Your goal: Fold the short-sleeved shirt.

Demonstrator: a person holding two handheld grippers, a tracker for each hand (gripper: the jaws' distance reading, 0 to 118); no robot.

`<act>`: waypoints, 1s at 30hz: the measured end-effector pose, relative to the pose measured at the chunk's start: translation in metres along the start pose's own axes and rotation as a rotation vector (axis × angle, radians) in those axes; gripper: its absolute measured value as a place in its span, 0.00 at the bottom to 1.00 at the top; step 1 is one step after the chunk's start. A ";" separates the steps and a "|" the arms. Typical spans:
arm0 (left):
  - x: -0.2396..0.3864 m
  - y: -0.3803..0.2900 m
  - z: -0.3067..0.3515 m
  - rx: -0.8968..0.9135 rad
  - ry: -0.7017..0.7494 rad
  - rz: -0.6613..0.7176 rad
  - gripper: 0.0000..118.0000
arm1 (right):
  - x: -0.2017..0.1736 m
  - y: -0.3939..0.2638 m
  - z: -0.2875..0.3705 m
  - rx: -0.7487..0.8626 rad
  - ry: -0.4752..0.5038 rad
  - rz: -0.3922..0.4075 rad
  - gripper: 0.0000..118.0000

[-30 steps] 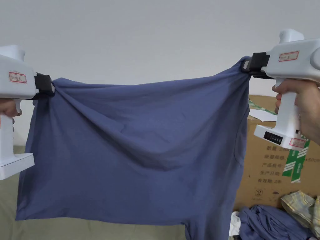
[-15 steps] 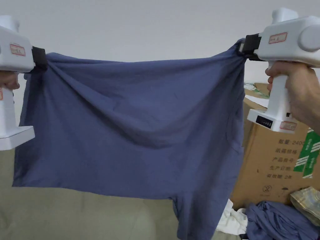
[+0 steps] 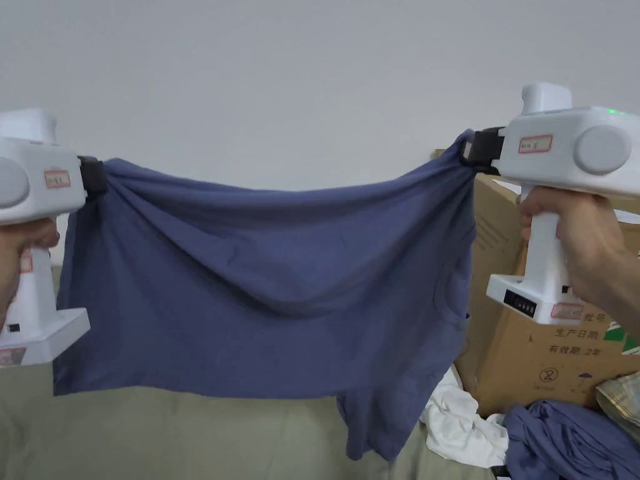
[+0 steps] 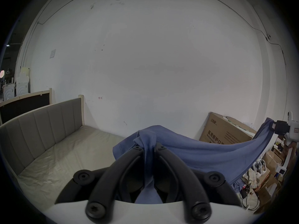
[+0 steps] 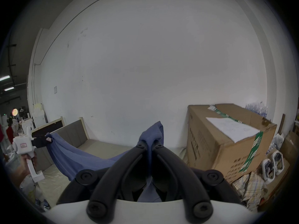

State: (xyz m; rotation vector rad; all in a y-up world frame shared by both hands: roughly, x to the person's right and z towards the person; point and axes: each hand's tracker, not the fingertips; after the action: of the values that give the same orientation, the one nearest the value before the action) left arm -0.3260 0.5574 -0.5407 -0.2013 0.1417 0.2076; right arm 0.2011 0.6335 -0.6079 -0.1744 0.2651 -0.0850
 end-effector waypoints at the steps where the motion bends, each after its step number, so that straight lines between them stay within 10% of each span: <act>1: 0.001 -0.013 0.004 -0.016 -0.001 0.002 0.10 | -0.001 -0.010 0.001 -0.012 0.007 -0.005 0.05; 30: -0.078 -0.348 0.165 -0.558 -0.134 -0.072 0.10 | 0.052 -0.411 0.186 -0.514 0.008 -0.233 0.05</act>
State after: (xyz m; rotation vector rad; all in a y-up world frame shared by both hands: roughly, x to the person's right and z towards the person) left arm -0.3060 0.2444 -0.3045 -0.7450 -0.0608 0.1845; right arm 0.2759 0.2549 -0.3689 -0.7167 0.2702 -0.2481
